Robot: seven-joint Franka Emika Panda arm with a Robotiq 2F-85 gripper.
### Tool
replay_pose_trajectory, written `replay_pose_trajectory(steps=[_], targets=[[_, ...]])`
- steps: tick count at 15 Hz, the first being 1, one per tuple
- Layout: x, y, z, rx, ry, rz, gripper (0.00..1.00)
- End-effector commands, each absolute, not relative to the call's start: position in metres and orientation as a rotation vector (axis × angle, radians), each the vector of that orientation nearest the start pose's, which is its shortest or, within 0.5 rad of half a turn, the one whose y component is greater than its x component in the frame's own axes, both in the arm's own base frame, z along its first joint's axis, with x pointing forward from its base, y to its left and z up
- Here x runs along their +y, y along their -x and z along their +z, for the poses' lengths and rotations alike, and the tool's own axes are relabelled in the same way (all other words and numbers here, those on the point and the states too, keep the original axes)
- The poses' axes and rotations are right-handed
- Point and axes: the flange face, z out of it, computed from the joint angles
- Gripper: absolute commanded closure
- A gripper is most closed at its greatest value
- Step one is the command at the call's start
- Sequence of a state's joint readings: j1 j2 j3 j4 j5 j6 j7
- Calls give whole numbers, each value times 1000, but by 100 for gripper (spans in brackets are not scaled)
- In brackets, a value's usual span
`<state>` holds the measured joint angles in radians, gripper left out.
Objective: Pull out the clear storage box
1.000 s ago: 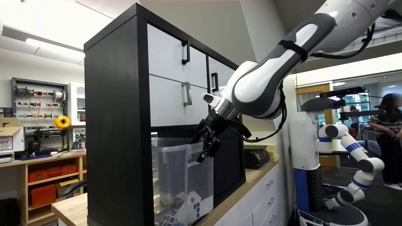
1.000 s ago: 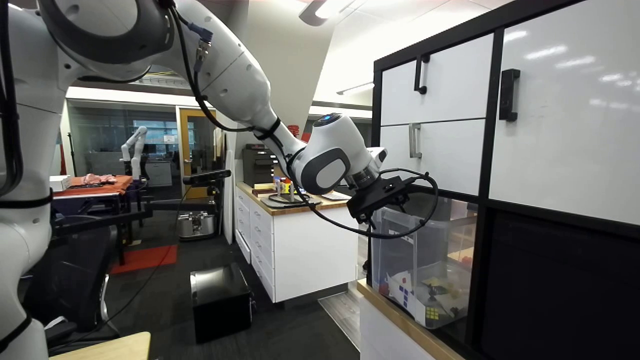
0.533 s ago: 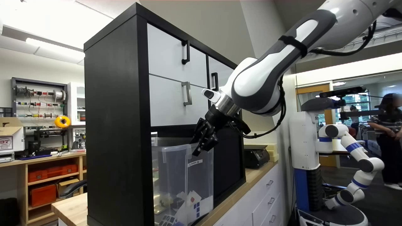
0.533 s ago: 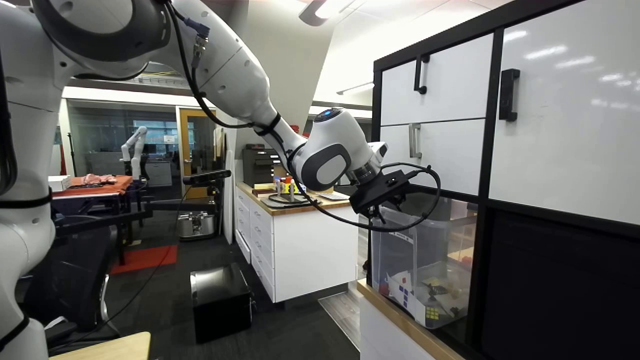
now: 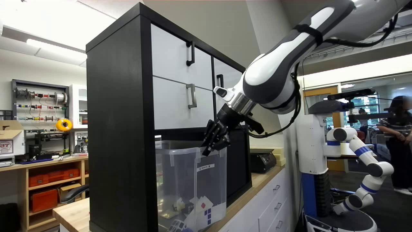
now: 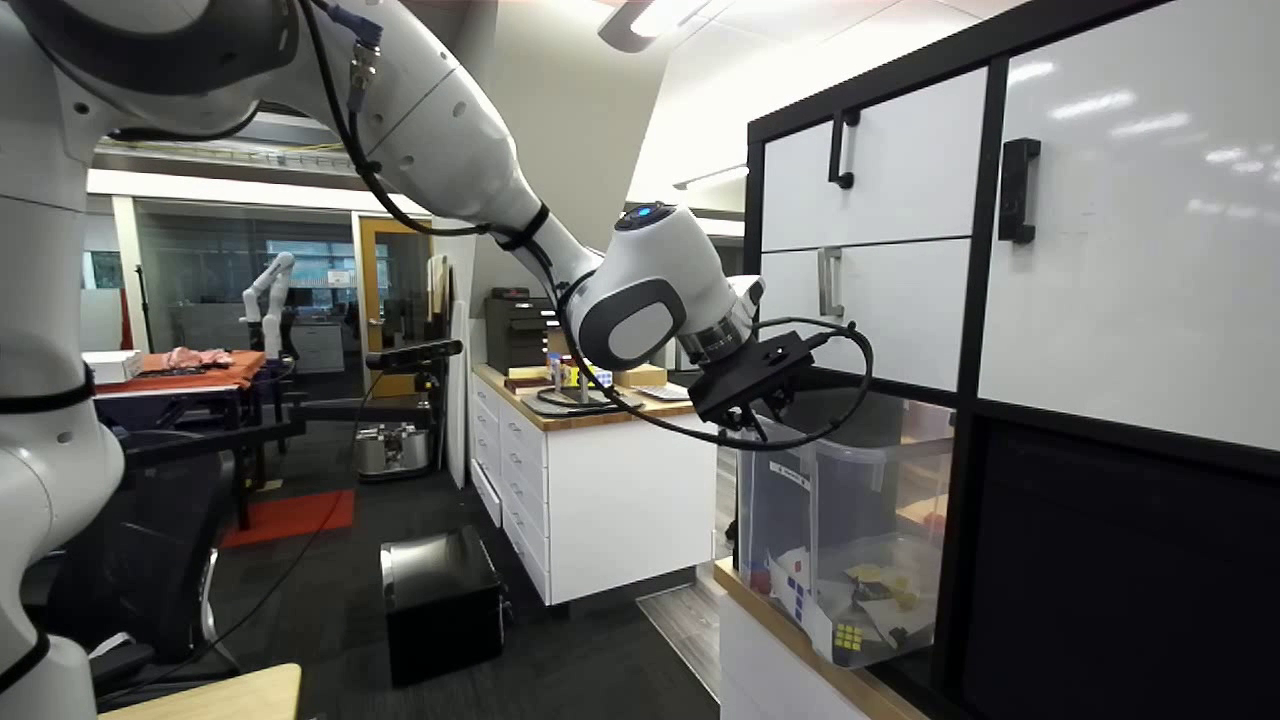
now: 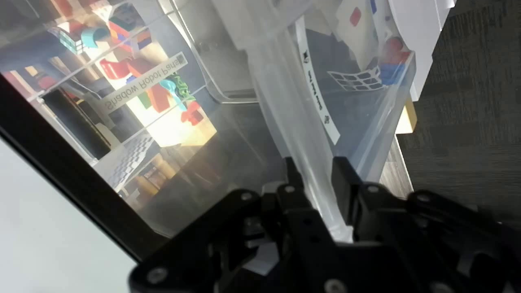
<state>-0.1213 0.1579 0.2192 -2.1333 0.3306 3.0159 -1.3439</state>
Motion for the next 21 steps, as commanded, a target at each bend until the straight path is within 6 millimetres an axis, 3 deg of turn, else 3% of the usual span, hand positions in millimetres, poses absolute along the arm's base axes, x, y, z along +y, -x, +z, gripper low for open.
replay_pose_trajectory(steps=[1, 8, 13, 14, 15, 17, 21], targets=[[16, -564, 429, -1723, 2712, -1108, 94], [6, -517, 429, -1779, 2693, -1065, 95], [2, -495, 431, -1803, 2682, -1042, 93], [1, -492, 431, -1807, 2683, -1036, 83], [0, -490, 431, -1807, 2685, -1028, 53], [0, -487, 433, -1805, 2685, -1029, 46], [0, -484, 440, -1792, 2680, -1016, 20]])
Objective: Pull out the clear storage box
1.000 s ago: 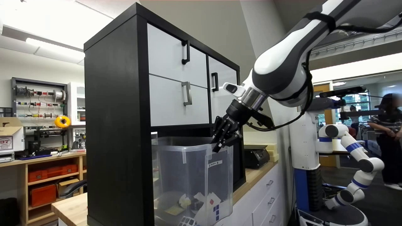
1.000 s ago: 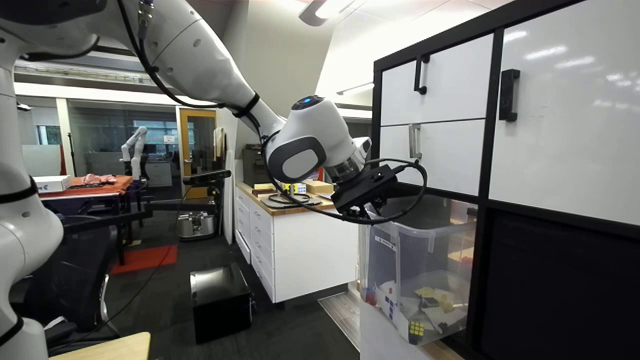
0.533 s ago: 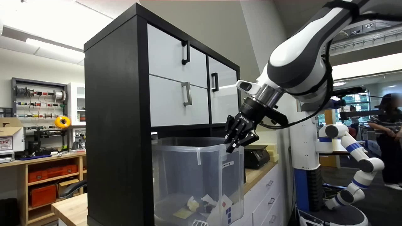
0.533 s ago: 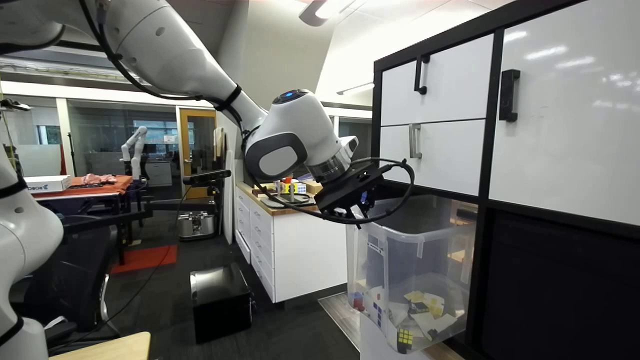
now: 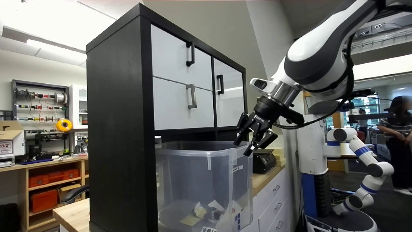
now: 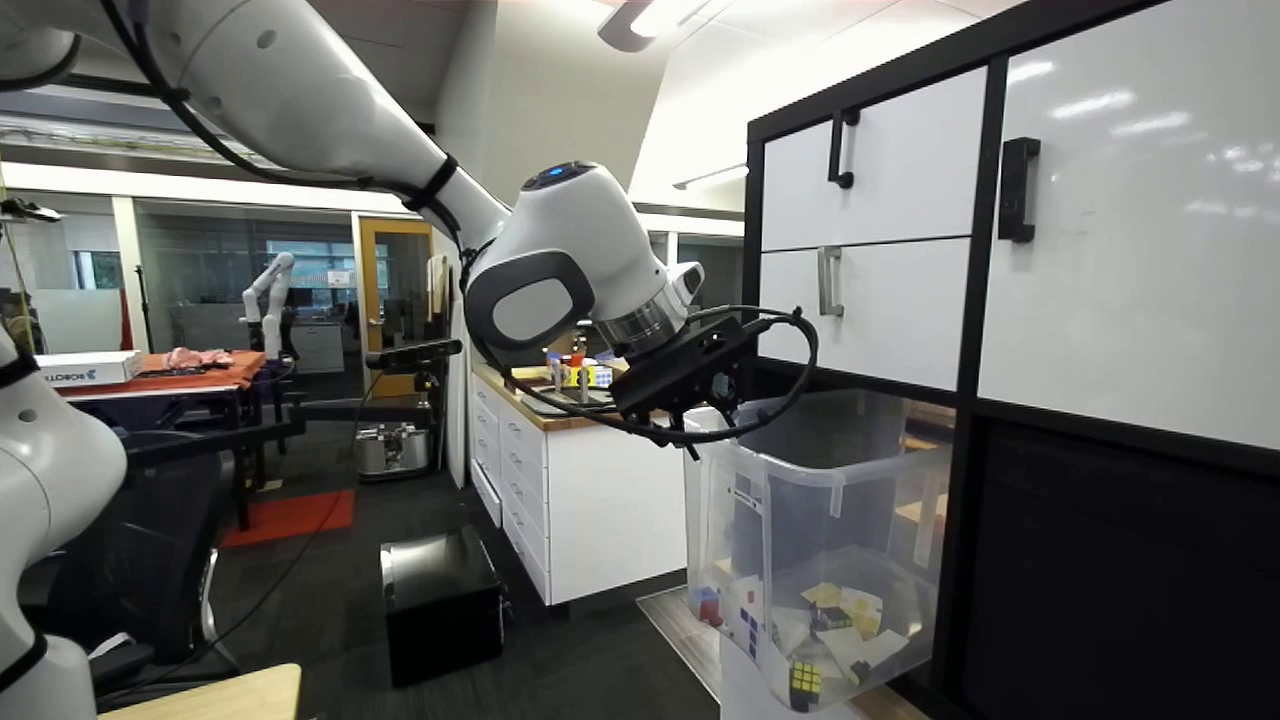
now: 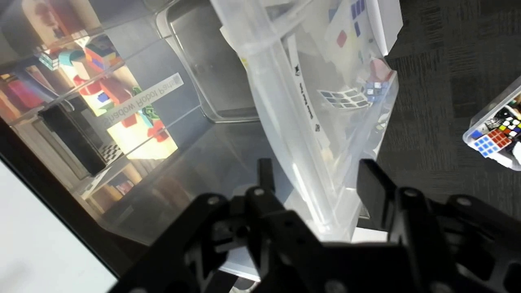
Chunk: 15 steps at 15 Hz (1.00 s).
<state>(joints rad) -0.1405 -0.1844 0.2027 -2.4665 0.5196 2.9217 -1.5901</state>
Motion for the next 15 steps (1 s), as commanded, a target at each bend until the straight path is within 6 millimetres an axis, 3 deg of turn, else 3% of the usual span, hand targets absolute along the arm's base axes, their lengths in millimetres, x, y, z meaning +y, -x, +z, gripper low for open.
replay_pose_trajectory(steps=[1, 4, 8, 15], targets=[[-1, -484, 442, -1781, 2686, -1002, 12], [-3, -487, 445, -1699, 2757, -901, 1], [1, -495, 461, -1550, 2878, -719, 0], [5, -511, 508, -1130, 3022, -517, 0]])
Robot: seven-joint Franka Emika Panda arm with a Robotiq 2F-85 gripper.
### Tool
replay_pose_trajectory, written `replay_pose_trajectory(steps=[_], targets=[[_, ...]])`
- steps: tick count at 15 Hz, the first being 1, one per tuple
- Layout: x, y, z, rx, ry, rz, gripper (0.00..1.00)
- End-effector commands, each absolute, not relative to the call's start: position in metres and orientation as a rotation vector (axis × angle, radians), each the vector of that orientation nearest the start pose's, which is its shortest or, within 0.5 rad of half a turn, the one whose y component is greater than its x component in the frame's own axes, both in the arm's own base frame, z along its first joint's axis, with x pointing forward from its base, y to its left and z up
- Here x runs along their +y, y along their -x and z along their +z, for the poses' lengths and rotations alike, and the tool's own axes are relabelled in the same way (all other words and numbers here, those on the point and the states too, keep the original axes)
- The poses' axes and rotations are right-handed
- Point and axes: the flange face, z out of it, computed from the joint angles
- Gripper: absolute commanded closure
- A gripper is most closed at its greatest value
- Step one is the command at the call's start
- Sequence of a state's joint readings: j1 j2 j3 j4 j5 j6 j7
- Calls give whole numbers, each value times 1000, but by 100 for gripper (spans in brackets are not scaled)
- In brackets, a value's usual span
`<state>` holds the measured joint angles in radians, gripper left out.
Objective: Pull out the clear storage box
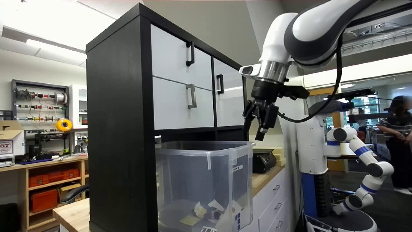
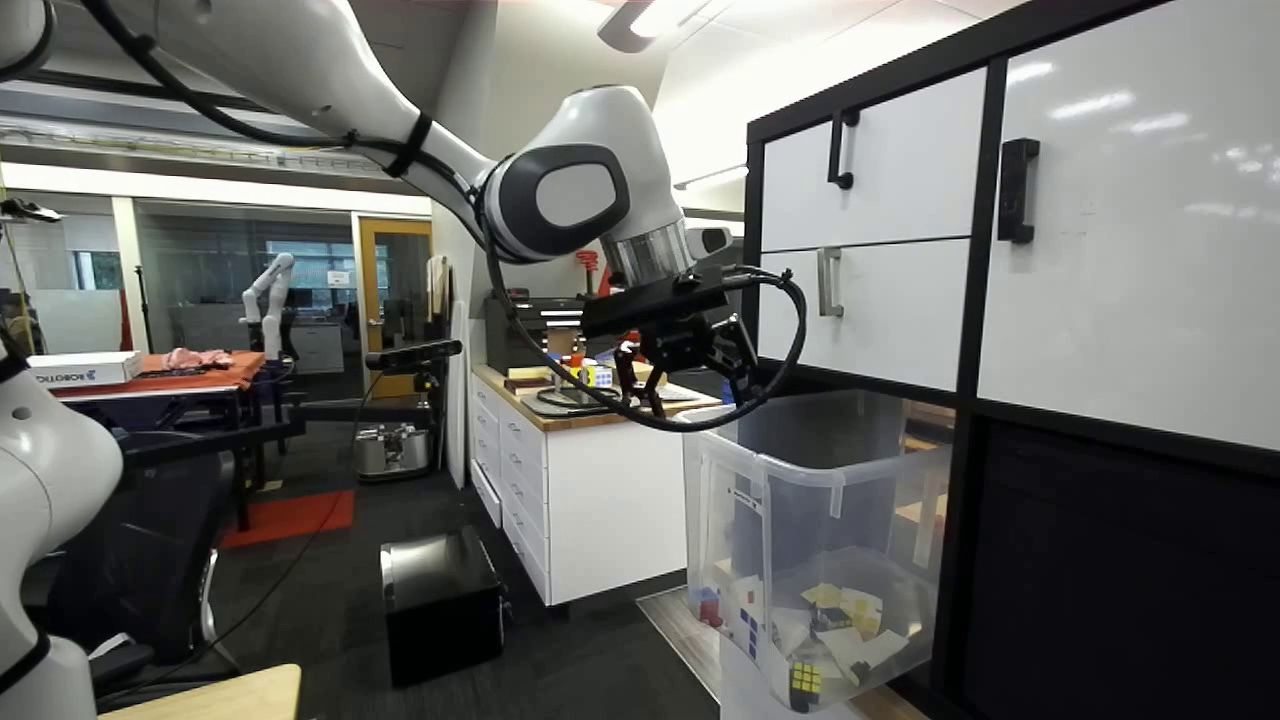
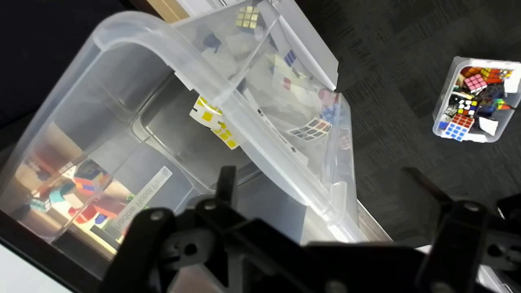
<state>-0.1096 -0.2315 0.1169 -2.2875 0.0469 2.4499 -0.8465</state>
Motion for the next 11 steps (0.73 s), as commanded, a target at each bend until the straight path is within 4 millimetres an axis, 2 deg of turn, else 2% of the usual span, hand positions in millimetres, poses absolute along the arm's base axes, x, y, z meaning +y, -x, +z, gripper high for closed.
replay_pose_trajectory(steps=[1, 4, 7, 8, 11], targets=[[3, -512, 513, -1068, 3033, -492, 0], [-4, -514, 520, -897, 3073, -420, 0], [-8, -514, 524, -796, 3083, -373, 0], [-8, -511, 518, -868, 3060, -417, 0], [-9, -511, 519, -831, 3065, -408, 0]])
